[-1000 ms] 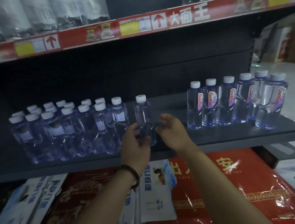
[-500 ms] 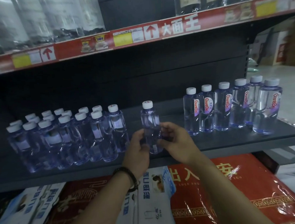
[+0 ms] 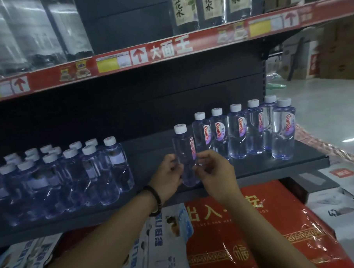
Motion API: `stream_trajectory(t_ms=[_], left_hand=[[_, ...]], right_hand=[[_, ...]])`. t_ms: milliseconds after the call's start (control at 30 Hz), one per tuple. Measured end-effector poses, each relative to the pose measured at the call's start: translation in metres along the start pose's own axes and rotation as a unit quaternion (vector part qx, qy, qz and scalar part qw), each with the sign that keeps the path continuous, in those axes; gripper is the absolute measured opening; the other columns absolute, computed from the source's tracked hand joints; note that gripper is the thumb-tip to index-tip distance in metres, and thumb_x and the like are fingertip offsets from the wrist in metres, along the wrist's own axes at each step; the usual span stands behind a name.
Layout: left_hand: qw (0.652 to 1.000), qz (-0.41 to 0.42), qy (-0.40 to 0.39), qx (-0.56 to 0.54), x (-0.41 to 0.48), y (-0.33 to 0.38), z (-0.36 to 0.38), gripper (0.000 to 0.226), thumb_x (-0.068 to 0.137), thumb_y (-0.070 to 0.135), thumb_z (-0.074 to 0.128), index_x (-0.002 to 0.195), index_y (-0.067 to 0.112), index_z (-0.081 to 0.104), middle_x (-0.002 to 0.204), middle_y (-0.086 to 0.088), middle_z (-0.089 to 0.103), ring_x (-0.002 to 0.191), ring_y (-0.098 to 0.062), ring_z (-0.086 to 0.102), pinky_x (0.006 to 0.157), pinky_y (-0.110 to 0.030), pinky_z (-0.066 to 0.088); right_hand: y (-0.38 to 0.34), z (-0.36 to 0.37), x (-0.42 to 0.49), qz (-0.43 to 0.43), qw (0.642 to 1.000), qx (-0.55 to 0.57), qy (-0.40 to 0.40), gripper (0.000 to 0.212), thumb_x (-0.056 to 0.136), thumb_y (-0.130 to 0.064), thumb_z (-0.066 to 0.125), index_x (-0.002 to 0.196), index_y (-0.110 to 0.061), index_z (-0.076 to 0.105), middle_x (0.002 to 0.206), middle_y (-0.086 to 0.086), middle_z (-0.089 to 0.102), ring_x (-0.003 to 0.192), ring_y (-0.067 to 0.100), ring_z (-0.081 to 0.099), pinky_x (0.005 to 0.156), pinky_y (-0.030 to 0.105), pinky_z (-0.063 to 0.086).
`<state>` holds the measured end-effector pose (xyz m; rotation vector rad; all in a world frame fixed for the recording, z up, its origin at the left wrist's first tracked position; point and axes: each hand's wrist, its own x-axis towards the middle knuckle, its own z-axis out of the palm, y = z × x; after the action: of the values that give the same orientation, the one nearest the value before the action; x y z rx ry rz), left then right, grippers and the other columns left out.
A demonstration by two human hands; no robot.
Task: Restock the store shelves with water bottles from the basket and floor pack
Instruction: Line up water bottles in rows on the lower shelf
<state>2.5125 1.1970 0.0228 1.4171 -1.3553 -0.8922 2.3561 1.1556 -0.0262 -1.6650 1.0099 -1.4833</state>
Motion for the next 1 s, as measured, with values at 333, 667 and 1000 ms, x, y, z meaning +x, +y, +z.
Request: stream_trajectory(t_ms=[333, 667, 1000], left_hand=[[0.996, 0.024, -0.069, 0.052, 0.017, 0.022, 0.069, 0.023, 0.108, 0.004, 0.044, 0.122, 0.02, 0.054, 0.113, 0.006, 0.07, 0.1, -0.01, 0.068, 0.084, -0.023, 0.055], [0.989, 0.004, -0.126, 0.074, 0.045, 0.044, 0.143, 0.04, 0.097, -0.006, 0.048, 0.12, 0.025, 0.059, 0.117, -0.009, 0.07, 0.113, -0.032, 0.07, 0.101, -0.054, 0.057], [0.993, -0.02, -0.097, 0.058, 0.067, 0.058, 0.186, 0.068, 0.096, 0.003, 0.056, 0.156, 0.029, 0.038, 0.14, -0.02, 0.058, 0.1, -0.029, 0.071, 0.093, -0.057, 0.061]], right_hand=[[0.011, -0.061, -0.006, -0.019, 0.994, -0.047, 0.1, 0.044, 0.086, -0.019, 0.088, 0.122, -0.037, 0.071, 0.108, -0.021, 0.071, 0.096, 0.001, 0.067, 0.077, 0.022, 0.054], [0.031, -0.113, 0.004, -0.022, 0.966, -0.127, 0.223, 0.05, 0.089, -0.023, 0.084, 0.136, -0.031, 0.069, 0.114, -0.005, 0.06, 0.093, 0.008, 0.065, 0.081, 0.021, 0.051], [0.037, -0.131, 0.021, 0.028, 0.939, -0.155, 0.306, 0.046, 0.092, -0.022, 0.08, 0.136, -0.03, 0.071, 0.112, -0.006, 0.065, 0.089, 0.014, 0.067, 0.083, 0.034, 0.057]])
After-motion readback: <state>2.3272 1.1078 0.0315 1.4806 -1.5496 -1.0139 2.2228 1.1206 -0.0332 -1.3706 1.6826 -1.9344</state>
